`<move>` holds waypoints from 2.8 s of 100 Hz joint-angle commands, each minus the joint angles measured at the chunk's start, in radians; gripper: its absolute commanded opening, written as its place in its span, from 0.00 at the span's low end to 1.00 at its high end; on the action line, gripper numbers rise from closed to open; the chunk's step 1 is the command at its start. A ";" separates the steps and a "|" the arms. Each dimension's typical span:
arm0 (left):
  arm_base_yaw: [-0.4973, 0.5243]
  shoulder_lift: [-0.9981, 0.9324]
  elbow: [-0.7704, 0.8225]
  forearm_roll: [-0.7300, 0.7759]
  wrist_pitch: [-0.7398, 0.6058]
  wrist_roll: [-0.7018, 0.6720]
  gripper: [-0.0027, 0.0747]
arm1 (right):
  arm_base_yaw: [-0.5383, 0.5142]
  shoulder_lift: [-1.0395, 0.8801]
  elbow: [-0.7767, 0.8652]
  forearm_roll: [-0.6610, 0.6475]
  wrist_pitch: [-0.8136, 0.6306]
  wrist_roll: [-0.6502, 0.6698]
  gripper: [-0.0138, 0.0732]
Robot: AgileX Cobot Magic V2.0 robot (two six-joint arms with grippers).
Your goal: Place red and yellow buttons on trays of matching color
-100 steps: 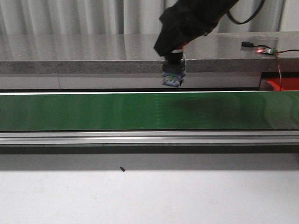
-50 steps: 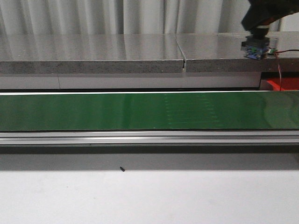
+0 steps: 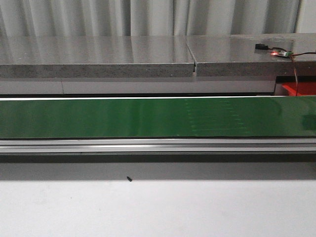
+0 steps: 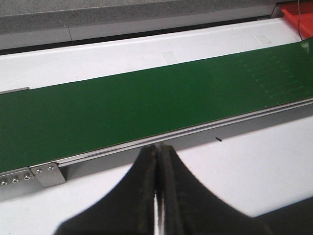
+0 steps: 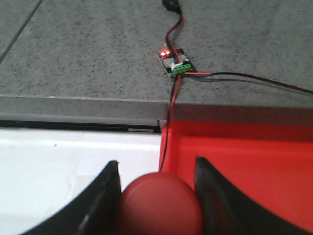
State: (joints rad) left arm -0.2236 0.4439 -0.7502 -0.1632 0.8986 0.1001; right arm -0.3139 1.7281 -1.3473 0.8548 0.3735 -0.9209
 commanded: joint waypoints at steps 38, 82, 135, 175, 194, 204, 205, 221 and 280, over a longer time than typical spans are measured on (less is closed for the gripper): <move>-0.008 0.007 -0.024 -0.014 -0.068 -0.009 0.01 | -0.038 0.092 -0.082 0.047 -0.084 0.003 0.37; -0.008 0.007 -0.024 -0.014 -0.068 -0.009 0.01 | -0.038 0.215 -0.098 0.055 -0.119 0.003 0.37; -0.008 0.007 -0.024 -0.014 -0.068 -0.009 0.01 | -0.038 0.251 -0.098 0.058 -0.105 0.003 0.69; -0.008 0.007 -0.024 -0.014 -0.068 -0.009 0.01 | -0.038 0.197 -0.098 0.058 -0.052 0.003 0.83; -0.008 0.007 -0.024 -0.014 -0.068 -0.009 0.01 | -0.033 0.112 -0.097 0.057 0.021 0.002 0.78; -0.008 0.007 -0.024 -0.014 -0.068 -0.009 0.01 | -0.025 0.056 -0.088 0.058 0.037 0.002 0.60; -0.008 0.007 -0.024 -0.014 -0.068 -0.009 0.01 | -0.025 0.052 -0.085 0.058 0.037 0.002 0.58; -0.008 0.007 -0.024 -0.014 -0.068 -0.009 0.01 | -0.002 -0.051 -0.025 0.058 0.029 0.002 0.15; -0.008 0.007 -0.024 -0.014 -0.068 -0.009 0.01 | 0.160 -0.466 0.400 0.062 -0.079 0.002 0.09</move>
State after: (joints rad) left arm -0.2236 0.4439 -0.7502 -0.1632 0.8986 0.1001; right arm -0.1711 1.3502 -0.9731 0.8883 0.3443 -0.9166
